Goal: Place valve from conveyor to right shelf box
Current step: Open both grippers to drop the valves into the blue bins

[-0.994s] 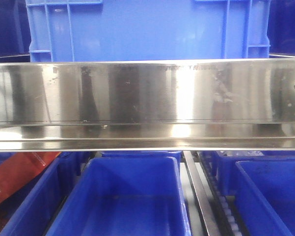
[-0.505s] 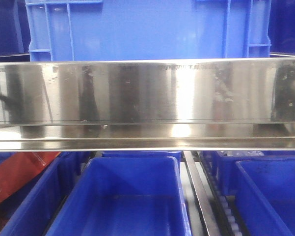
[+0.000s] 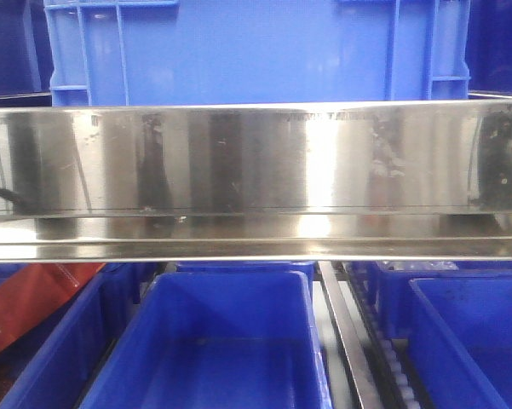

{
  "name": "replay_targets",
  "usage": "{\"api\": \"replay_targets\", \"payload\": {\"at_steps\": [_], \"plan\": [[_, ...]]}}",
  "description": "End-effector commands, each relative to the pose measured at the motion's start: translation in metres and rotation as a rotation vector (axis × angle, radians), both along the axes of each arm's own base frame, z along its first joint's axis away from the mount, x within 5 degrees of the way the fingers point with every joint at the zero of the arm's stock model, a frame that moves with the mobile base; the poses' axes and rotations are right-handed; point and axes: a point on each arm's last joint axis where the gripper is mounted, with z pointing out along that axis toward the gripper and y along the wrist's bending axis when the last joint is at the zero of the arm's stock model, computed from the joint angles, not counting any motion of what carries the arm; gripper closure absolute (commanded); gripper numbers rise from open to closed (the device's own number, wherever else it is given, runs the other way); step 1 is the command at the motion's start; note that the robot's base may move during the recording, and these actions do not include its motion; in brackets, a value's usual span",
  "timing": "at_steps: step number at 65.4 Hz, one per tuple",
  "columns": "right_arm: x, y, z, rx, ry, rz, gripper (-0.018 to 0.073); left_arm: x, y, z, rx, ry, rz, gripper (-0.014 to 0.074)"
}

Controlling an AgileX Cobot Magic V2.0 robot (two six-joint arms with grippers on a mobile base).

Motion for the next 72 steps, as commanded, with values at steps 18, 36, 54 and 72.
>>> {"api": "replay_targets", "payload": {"at_steps": [18,36,54,72], "plan": [[0.001,0.000,0.003,0.000,-0.017,0.002,0.0163,0.004,-0.004,0.001,-0.027,-0.024,0.001,0.0165],[-0.004,-0.001,0.014,0.008,-0.043,0.002,0.0182,0.000,-0.001,0.024,-0.039,-0.100,0.002,0.0197],[-0.018,-0.005,0.034,0.021,-0.086,0.005,0.0613,-0.011,0.005,0.069,-0.089,-0.205,0.003,0.0696],[-0.035,-0.024,0.046,0.005,-0.040,-0.020,0.0727,-0.040,0.020,0.086,-0.107,-0.231,0.003,0.0707]]}}
